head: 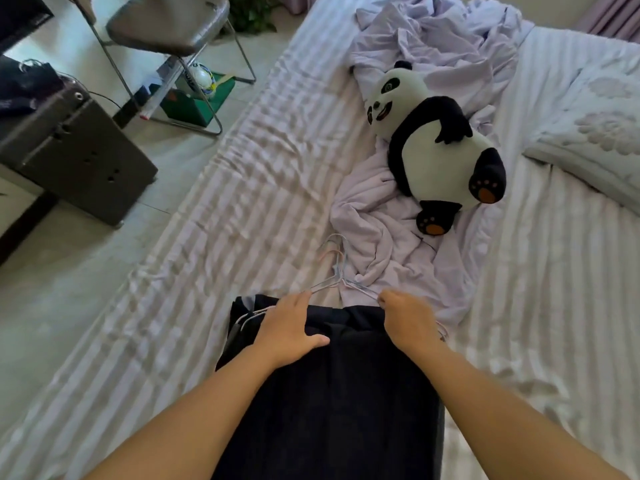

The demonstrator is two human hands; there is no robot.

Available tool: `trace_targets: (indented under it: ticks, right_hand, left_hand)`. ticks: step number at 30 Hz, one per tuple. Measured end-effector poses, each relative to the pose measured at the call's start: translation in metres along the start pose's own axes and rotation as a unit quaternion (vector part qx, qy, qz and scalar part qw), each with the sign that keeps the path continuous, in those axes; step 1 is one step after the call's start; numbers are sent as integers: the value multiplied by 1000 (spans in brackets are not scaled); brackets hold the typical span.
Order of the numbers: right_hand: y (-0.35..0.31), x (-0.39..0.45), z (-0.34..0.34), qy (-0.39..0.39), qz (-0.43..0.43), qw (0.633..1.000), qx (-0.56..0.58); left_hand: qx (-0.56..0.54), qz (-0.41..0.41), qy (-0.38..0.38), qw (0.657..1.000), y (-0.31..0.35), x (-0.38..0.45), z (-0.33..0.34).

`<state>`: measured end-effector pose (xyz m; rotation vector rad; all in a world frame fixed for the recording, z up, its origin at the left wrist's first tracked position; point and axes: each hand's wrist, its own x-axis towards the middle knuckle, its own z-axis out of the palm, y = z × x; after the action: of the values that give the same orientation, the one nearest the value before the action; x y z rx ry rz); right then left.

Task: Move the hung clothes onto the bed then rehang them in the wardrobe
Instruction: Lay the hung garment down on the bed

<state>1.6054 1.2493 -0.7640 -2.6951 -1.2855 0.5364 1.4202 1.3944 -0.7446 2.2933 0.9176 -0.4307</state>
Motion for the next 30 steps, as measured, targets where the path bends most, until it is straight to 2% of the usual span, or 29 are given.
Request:
trace_targets:
  ticks: [8, 12, 15, 21, 24, 27, 30]
  right_hand:
    - [11, 26, 45, -16, 34, 999, -2]
    - [9, 29, 44, -26, 77, 996, 44]
    - [2, 29, 30, -12, 73, 994, 81]
    - [-34, 10, -18, 28, -6, 991, 133]
    - [-56, -7, -47, 40, -29, 987, 151]
    - [-77, -29, -78, 40, -41, 985, 161]
    - [-100, -57, -107, 27, -72, 986, 146]
  left_hand:
    - [59, -7, -34, 998, -19, 40, 33]
    - [66, -24, -67, 995, -15, 43, 29]
    - [38, -32, -70, 996, -4, 37, 15]
    - [-23, -23, -11, 999, 22, 5, -22]
    - [-49, -19, 43, 998, 32, -20, -45]
    - [-110, -57, 98, 987, 39, -50, -75]
    - [-99, -46, 138, 984, 41, -88, -104]
